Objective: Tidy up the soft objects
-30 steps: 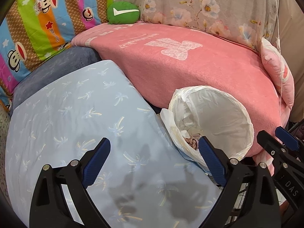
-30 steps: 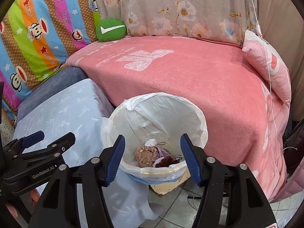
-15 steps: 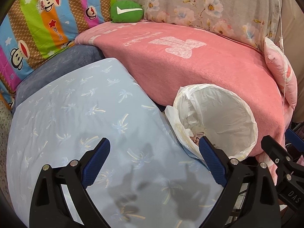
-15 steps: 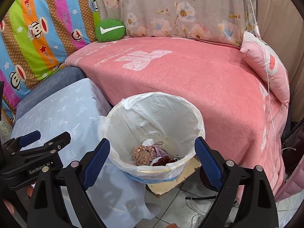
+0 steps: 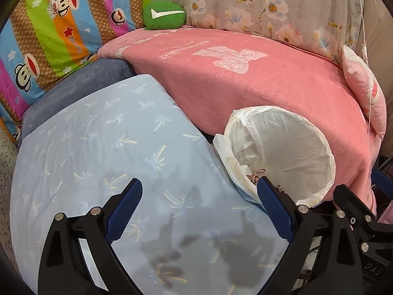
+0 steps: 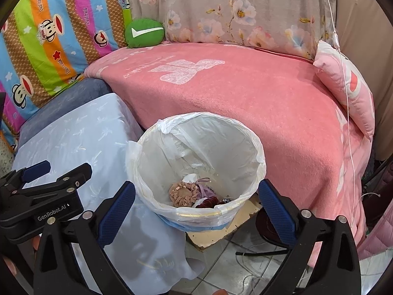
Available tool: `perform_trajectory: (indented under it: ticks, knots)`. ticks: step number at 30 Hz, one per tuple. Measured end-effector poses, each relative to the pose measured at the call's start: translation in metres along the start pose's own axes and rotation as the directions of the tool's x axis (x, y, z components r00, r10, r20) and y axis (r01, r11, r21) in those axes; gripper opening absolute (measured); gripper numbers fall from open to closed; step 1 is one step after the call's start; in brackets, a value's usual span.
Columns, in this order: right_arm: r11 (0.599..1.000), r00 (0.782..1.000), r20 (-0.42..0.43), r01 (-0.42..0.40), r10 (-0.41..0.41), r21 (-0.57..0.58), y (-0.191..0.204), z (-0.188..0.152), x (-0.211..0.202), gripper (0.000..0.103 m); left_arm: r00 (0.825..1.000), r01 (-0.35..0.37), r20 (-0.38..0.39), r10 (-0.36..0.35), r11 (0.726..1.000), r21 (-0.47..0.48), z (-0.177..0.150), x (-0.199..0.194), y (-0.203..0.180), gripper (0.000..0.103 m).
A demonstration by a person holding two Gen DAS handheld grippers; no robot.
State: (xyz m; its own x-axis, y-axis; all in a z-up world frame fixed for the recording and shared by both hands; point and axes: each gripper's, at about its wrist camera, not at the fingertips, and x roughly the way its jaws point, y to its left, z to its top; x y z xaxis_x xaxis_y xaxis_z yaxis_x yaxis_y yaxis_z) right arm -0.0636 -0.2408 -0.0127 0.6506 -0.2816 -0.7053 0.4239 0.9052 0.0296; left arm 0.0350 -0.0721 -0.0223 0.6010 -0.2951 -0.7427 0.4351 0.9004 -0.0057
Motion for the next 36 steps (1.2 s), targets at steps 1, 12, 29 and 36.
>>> perform_trajectory:
  ticks: [1, 12, 29, 36]
  knots:
    - [1.000, 1.000, 0.000, 0.001, -0.001, -0.001, 0.000, 0.000, 0.000, 0.097, 1.000, -0.001, -0.001, 0.001, 1.000, 0.000, 0.000, 0.000, 0.000, 0.090]
    - [1.000, 1.000, -0.002, 0.004, -0.004, -0.001, 0.000, 0.000, 0.001, 0.097, 1.000, -0.015, 0.011, 0.015, 1.000, 0.006, -0.002, 0.000, -0.003, 0.090]
    - [1.000, 1.000, -0.022, 0.010, -0.010, 0.003, -0.001, -0.004, 0.003, 0.097, 0.999, -0.043, 0.022, 0.043, 0.999, 0.028, -0.008, -0.001, -0.012, 0.093]
    - [1.000, 0.999, -0.028, 0.022, -0.022, 0.006, -0.004, -0.006, 0.003, 0.097, 0.999, -0.043, 0.012, 0.043, 0.999, 0.021, -0.009, 0.001, -0.013, 0.093]
